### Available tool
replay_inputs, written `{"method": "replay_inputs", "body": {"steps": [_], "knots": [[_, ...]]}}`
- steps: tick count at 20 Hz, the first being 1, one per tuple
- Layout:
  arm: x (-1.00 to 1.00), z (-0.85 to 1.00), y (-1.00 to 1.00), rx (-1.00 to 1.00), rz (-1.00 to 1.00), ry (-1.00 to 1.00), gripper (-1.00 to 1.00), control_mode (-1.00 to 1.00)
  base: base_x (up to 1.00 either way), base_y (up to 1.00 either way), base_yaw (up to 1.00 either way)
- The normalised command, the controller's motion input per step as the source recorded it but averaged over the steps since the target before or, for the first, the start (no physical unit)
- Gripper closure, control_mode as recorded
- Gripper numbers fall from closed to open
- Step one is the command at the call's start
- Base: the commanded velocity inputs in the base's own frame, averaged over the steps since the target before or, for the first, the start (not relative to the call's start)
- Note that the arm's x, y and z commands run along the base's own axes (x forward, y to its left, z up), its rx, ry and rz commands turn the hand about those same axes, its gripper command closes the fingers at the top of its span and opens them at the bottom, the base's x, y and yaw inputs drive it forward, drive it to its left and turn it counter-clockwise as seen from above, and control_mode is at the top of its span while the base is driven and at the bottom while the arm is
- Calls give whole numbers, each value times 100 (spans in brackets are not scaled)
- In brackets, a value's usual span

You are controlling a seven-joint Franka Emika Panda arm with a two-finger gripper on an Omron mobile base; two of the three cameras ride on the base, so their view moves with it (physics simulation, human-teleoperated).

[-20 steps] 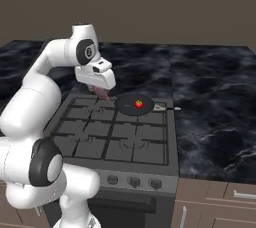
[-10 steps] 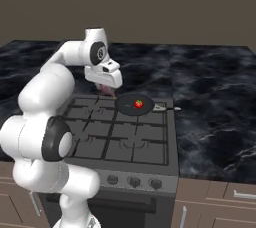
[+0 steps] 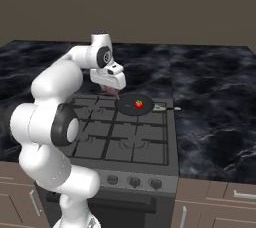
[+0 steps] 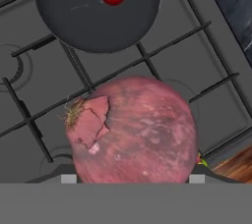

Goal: Place the pan on the rear right burner on the stove. Then place the tomato and the onion in the pan and turn on the rear right burner.

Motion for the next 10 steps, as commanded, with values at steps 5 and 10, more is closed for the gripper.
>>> {"method": "replay_inputs", "body": {"steps": [5,10], "knots": [[14,-21,-6,0,0,0,100,-100,0,0,0],[4,-26,-7,0,0,0,100,-100,0,0,0]]}}
